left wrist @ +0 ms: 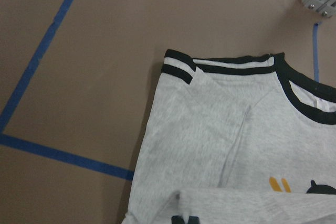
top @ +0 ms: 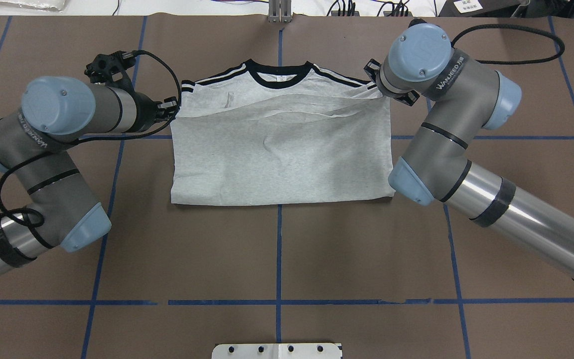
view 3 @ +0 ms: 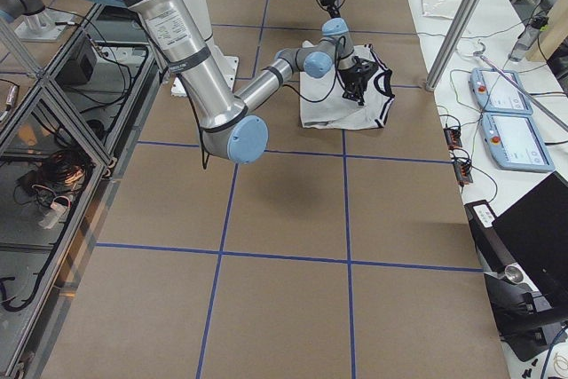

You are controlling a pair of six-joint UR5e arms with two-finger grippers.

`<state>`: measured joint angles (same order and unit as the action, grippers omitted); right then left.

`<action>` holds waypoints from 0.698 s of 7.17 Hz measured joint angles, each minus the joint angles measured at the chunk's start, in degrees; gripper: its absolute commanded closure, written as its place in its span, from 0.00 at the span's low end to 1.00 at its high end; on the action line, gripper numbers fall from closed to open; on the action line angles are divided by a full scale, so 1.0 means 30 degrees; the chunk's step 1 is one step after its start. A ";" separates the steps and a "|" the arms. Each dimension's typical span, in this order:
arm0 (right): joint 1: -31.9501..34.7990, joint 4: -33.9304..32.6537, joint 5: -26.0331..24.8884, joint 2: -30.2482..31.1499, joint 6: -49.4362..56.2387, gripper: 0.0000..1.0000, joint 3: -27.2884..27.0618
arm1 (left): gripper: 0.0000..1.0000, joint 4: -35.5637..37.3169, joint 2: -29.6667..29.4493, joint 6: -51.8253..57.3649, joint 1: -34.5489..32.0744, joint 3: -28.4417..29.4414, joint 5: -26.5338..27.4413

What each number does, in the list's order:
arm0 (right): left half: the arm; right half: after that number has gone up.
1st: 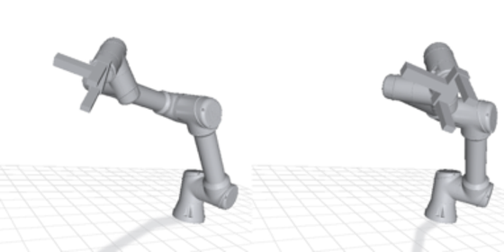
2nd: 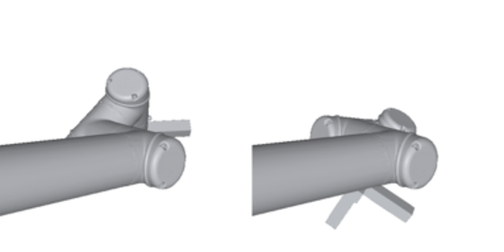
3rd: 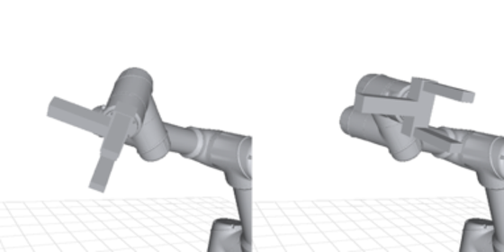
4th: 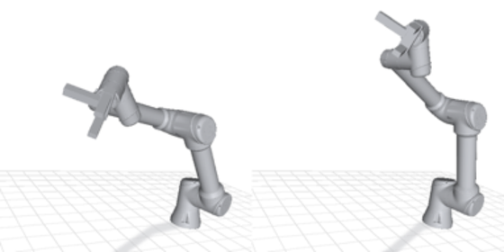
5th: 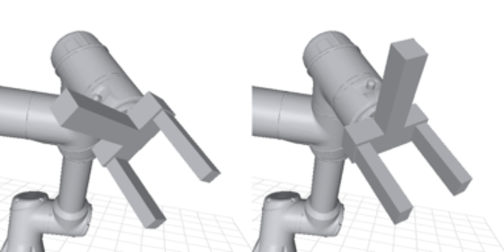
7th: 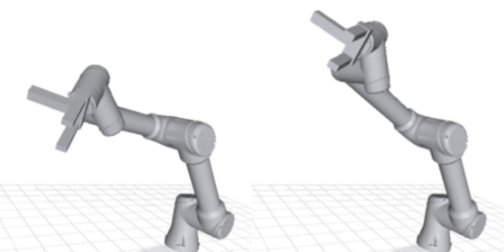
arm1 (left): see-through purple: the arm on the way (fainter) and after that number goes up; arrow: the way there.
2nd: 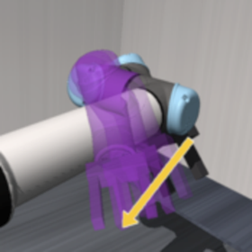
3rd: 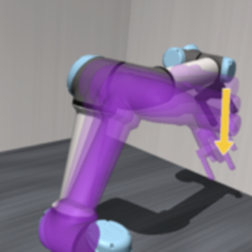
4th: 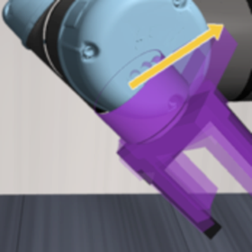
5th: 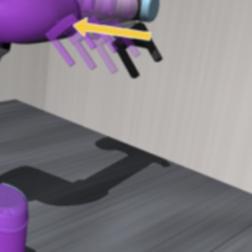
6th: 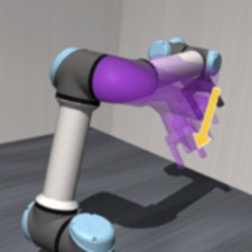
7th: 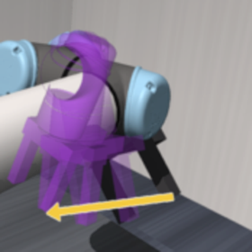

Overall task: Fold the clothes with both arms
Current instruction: 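Lay the hem beside the collar and open both grippers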

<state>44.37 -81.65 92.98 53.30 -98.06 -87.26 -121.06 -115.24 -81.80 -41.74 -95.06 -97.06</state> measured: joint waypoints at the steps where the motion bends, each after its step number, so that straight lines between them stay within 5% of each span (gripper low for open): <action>1: 0.0080 0.0131 0.0008 -0.0597 0.0145 1.00 0.1068 | 1.00 -0.0474 -0.0684 0.0127 -0.0166 0.1217 0.0012; 5: 0.0347 0.2111 -0.0099 -0.2340 0.0433 1.00 0.5209 | 1.00 -0.3957 -0.2474 0.1237 -0.1250 0.6387 0.0332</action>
<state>45.41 -75.32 92.68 46.28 -96.76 -71.64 -132.93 -122.66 -78.08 -45.49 -75.90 -96.06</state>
